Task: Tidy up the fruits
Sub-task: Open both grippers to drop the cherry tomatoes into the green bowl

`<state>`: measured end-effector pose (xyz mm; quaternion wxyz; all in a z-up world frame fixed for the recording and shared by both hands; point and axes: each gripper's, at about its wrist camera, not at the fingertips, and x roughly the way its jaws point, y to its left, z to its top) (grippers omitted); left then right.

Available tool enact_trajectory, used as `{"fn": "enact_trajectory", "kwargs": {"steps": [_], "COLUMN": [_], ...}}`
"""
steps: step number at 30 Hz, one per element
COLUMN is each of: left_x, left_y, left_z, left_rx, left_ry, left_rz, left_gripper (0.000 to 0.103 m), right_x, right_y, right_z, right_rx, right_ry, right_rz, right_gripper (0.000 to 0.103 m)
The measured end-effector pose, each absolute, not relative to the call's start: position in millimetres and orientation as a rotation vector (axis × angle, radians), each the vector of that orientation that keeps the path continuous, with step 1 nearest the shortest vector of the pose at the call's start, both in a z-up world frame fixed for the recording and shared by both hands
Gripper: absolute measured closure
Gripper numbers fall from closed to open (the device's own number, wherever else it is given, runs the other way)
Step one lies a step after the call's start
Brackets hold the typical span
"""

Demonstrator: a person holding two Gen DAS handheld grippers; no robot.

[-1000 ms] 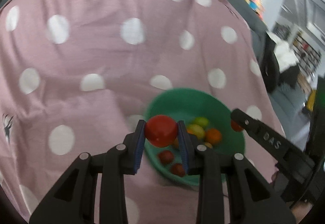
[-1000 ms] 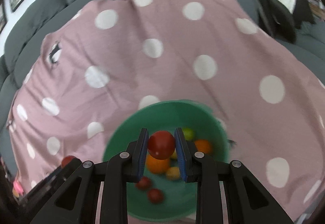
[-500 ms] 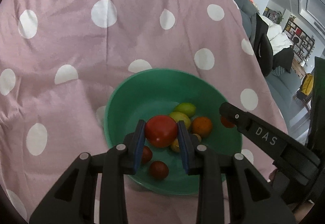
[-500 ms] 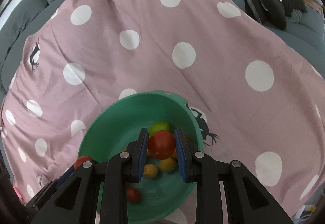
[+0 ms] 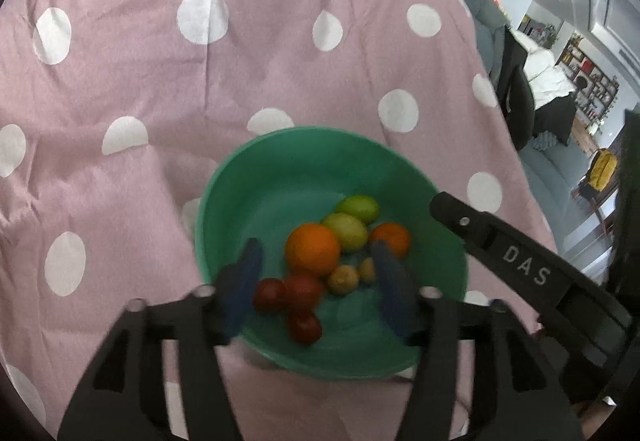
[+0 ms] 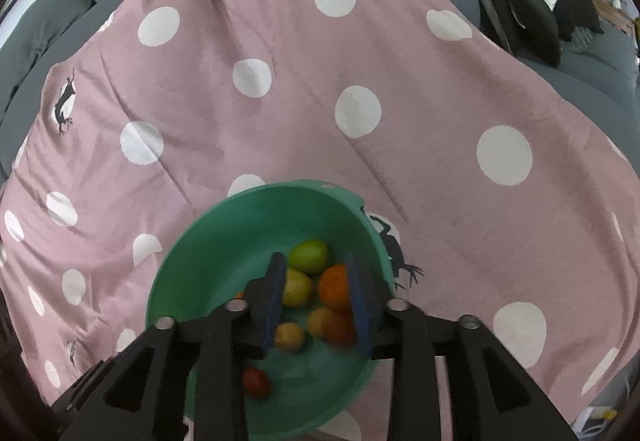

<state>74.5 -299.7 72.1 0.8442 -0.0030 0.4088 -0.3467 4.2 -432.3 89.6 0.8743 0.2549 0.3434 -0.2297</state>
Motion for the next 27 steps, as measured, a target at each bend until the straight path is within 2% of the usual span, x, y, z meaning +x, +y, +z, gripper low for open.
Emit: {"fn": "enact_trajectory", "kwargs": {"steps": [1,7,9,27], "left_x": [73,67,67,59], "left_y": [-298,-293,-290,-281], "left_z": [75,88,91,98], "left_rx": [-0.010,0.027,0.034,0.039], "left_ry": [0.855,0.825,0.819,0.787], "left_rz": [-0.732,-0.687,-0.662,-0.669], "left_gripper": [0.037,0.032,0.025,0.025], "right_x": [3,-6,-7,-7], "right_y": [-432,-434,-434,-431], "right_z": [91,104,107,113], "right_rx": [0.531,0.526,0.520,0.468], "right_ry": [0.711,0.666,0.658,0.665], "right_rz": [-0.485,-0.508,-0.520,-0.564], "right_gripper": [0.057,0.057,0.056,0.056]}}
